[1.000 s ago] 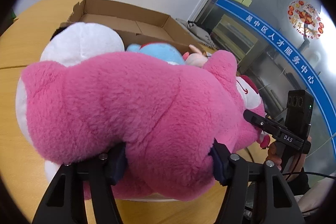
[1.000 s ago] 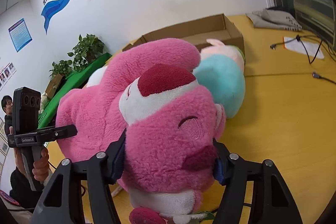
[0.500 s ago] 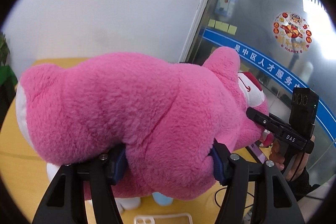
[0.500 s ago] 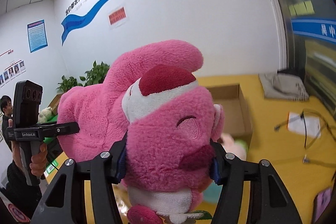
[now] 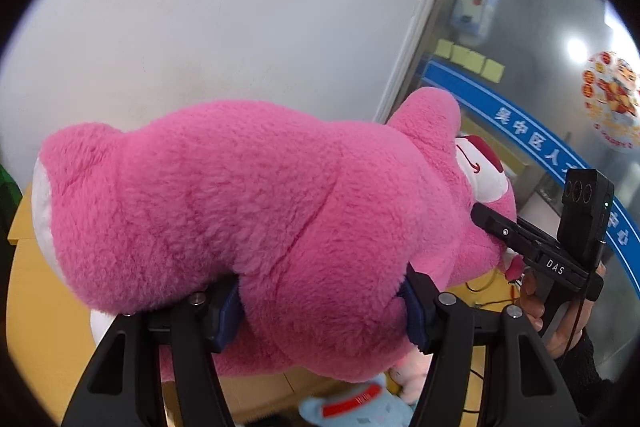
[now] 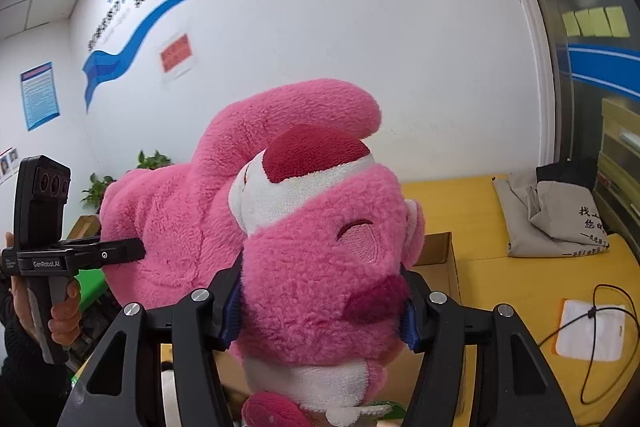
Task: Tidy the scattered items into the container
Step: 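Lift the pink bear with both grippers and carry it over the cardboard box, then lower the pink bear into the box and open both grippers, then withdraw both grippers toward the remaining plush toys beside the box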
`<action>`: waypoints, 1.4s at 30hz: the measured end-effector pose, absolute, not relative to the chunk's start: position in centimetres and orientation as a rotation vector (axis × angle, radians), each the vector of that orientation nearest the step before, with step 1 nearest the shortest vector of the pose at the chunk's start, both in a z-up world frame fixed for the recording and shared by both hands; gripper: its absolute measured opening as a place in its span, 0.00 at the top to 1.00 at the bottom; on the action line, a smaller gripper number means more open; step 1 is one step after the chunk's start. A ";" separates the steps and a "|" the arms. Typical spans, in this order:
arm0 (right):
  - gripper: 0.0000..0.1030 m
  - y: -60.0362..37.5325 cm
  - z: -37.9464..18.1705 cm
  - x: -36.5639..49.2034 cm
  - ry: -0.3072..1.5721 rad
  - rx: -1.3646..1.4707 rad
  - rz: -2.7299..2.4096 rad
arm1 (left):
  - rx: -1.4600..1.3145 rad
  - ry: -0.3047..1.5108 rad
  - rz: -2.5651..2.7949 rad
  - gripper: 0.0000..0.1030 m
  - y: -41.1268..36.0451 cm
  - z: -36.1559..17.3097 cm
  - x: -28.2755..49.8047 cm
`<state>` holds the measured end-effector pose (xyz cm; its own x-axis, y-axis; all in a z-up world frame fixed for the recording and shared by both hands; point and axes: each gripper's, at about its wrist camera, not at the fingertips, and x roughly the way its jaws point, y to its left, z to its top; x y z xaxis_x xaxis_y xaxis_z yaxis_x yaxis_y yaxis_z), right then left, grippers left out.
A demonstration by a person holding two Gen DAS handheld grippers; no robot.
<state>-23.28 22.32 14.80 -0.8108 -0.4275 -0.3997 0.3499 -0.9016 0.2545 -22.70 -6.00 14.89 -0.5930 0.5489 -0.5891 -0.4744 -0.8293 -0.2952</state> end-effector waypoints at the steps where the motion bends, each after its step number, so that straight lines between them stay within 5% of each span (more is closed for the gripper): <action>1: 0.37 22.4 14.0 -25.3 -0.249 0.673 -2.643 | -0.964 -0.147 2.377 0.38 -5.4 14.1 -24.3; 12: 0.36 24.6 -4.0 -42.8 -0.340 1.325 -2.598 | -1.499 -0.273 2.185 0.37 0.9 -6.0 -39.3; 20: 0.27 23.9 -4.7 -44.8 -0.298 1.439 -2.646 | -1.523 -0.364 2.147 0.26 0.8 -7.3 -40.5; 22: 0.13 23.7 -5.1 -45.5 -0.312 1.449 -2.668 | -1.528 -0.384 2.154 0.22 0.9 -7.1 -41.5; 30: 0.00 24.1 0.0 -39.6 -0.171 1.227 -2.689 | -1.344 -0.299 2.244 0.19 -0.6 -0.4 -38.6; 42: 0.00 22.7 8.8 -20.4 -0.046 0.930 -2.708 | -1.013 -0.146 2.426 0.16 -4.2 13.0 -19.1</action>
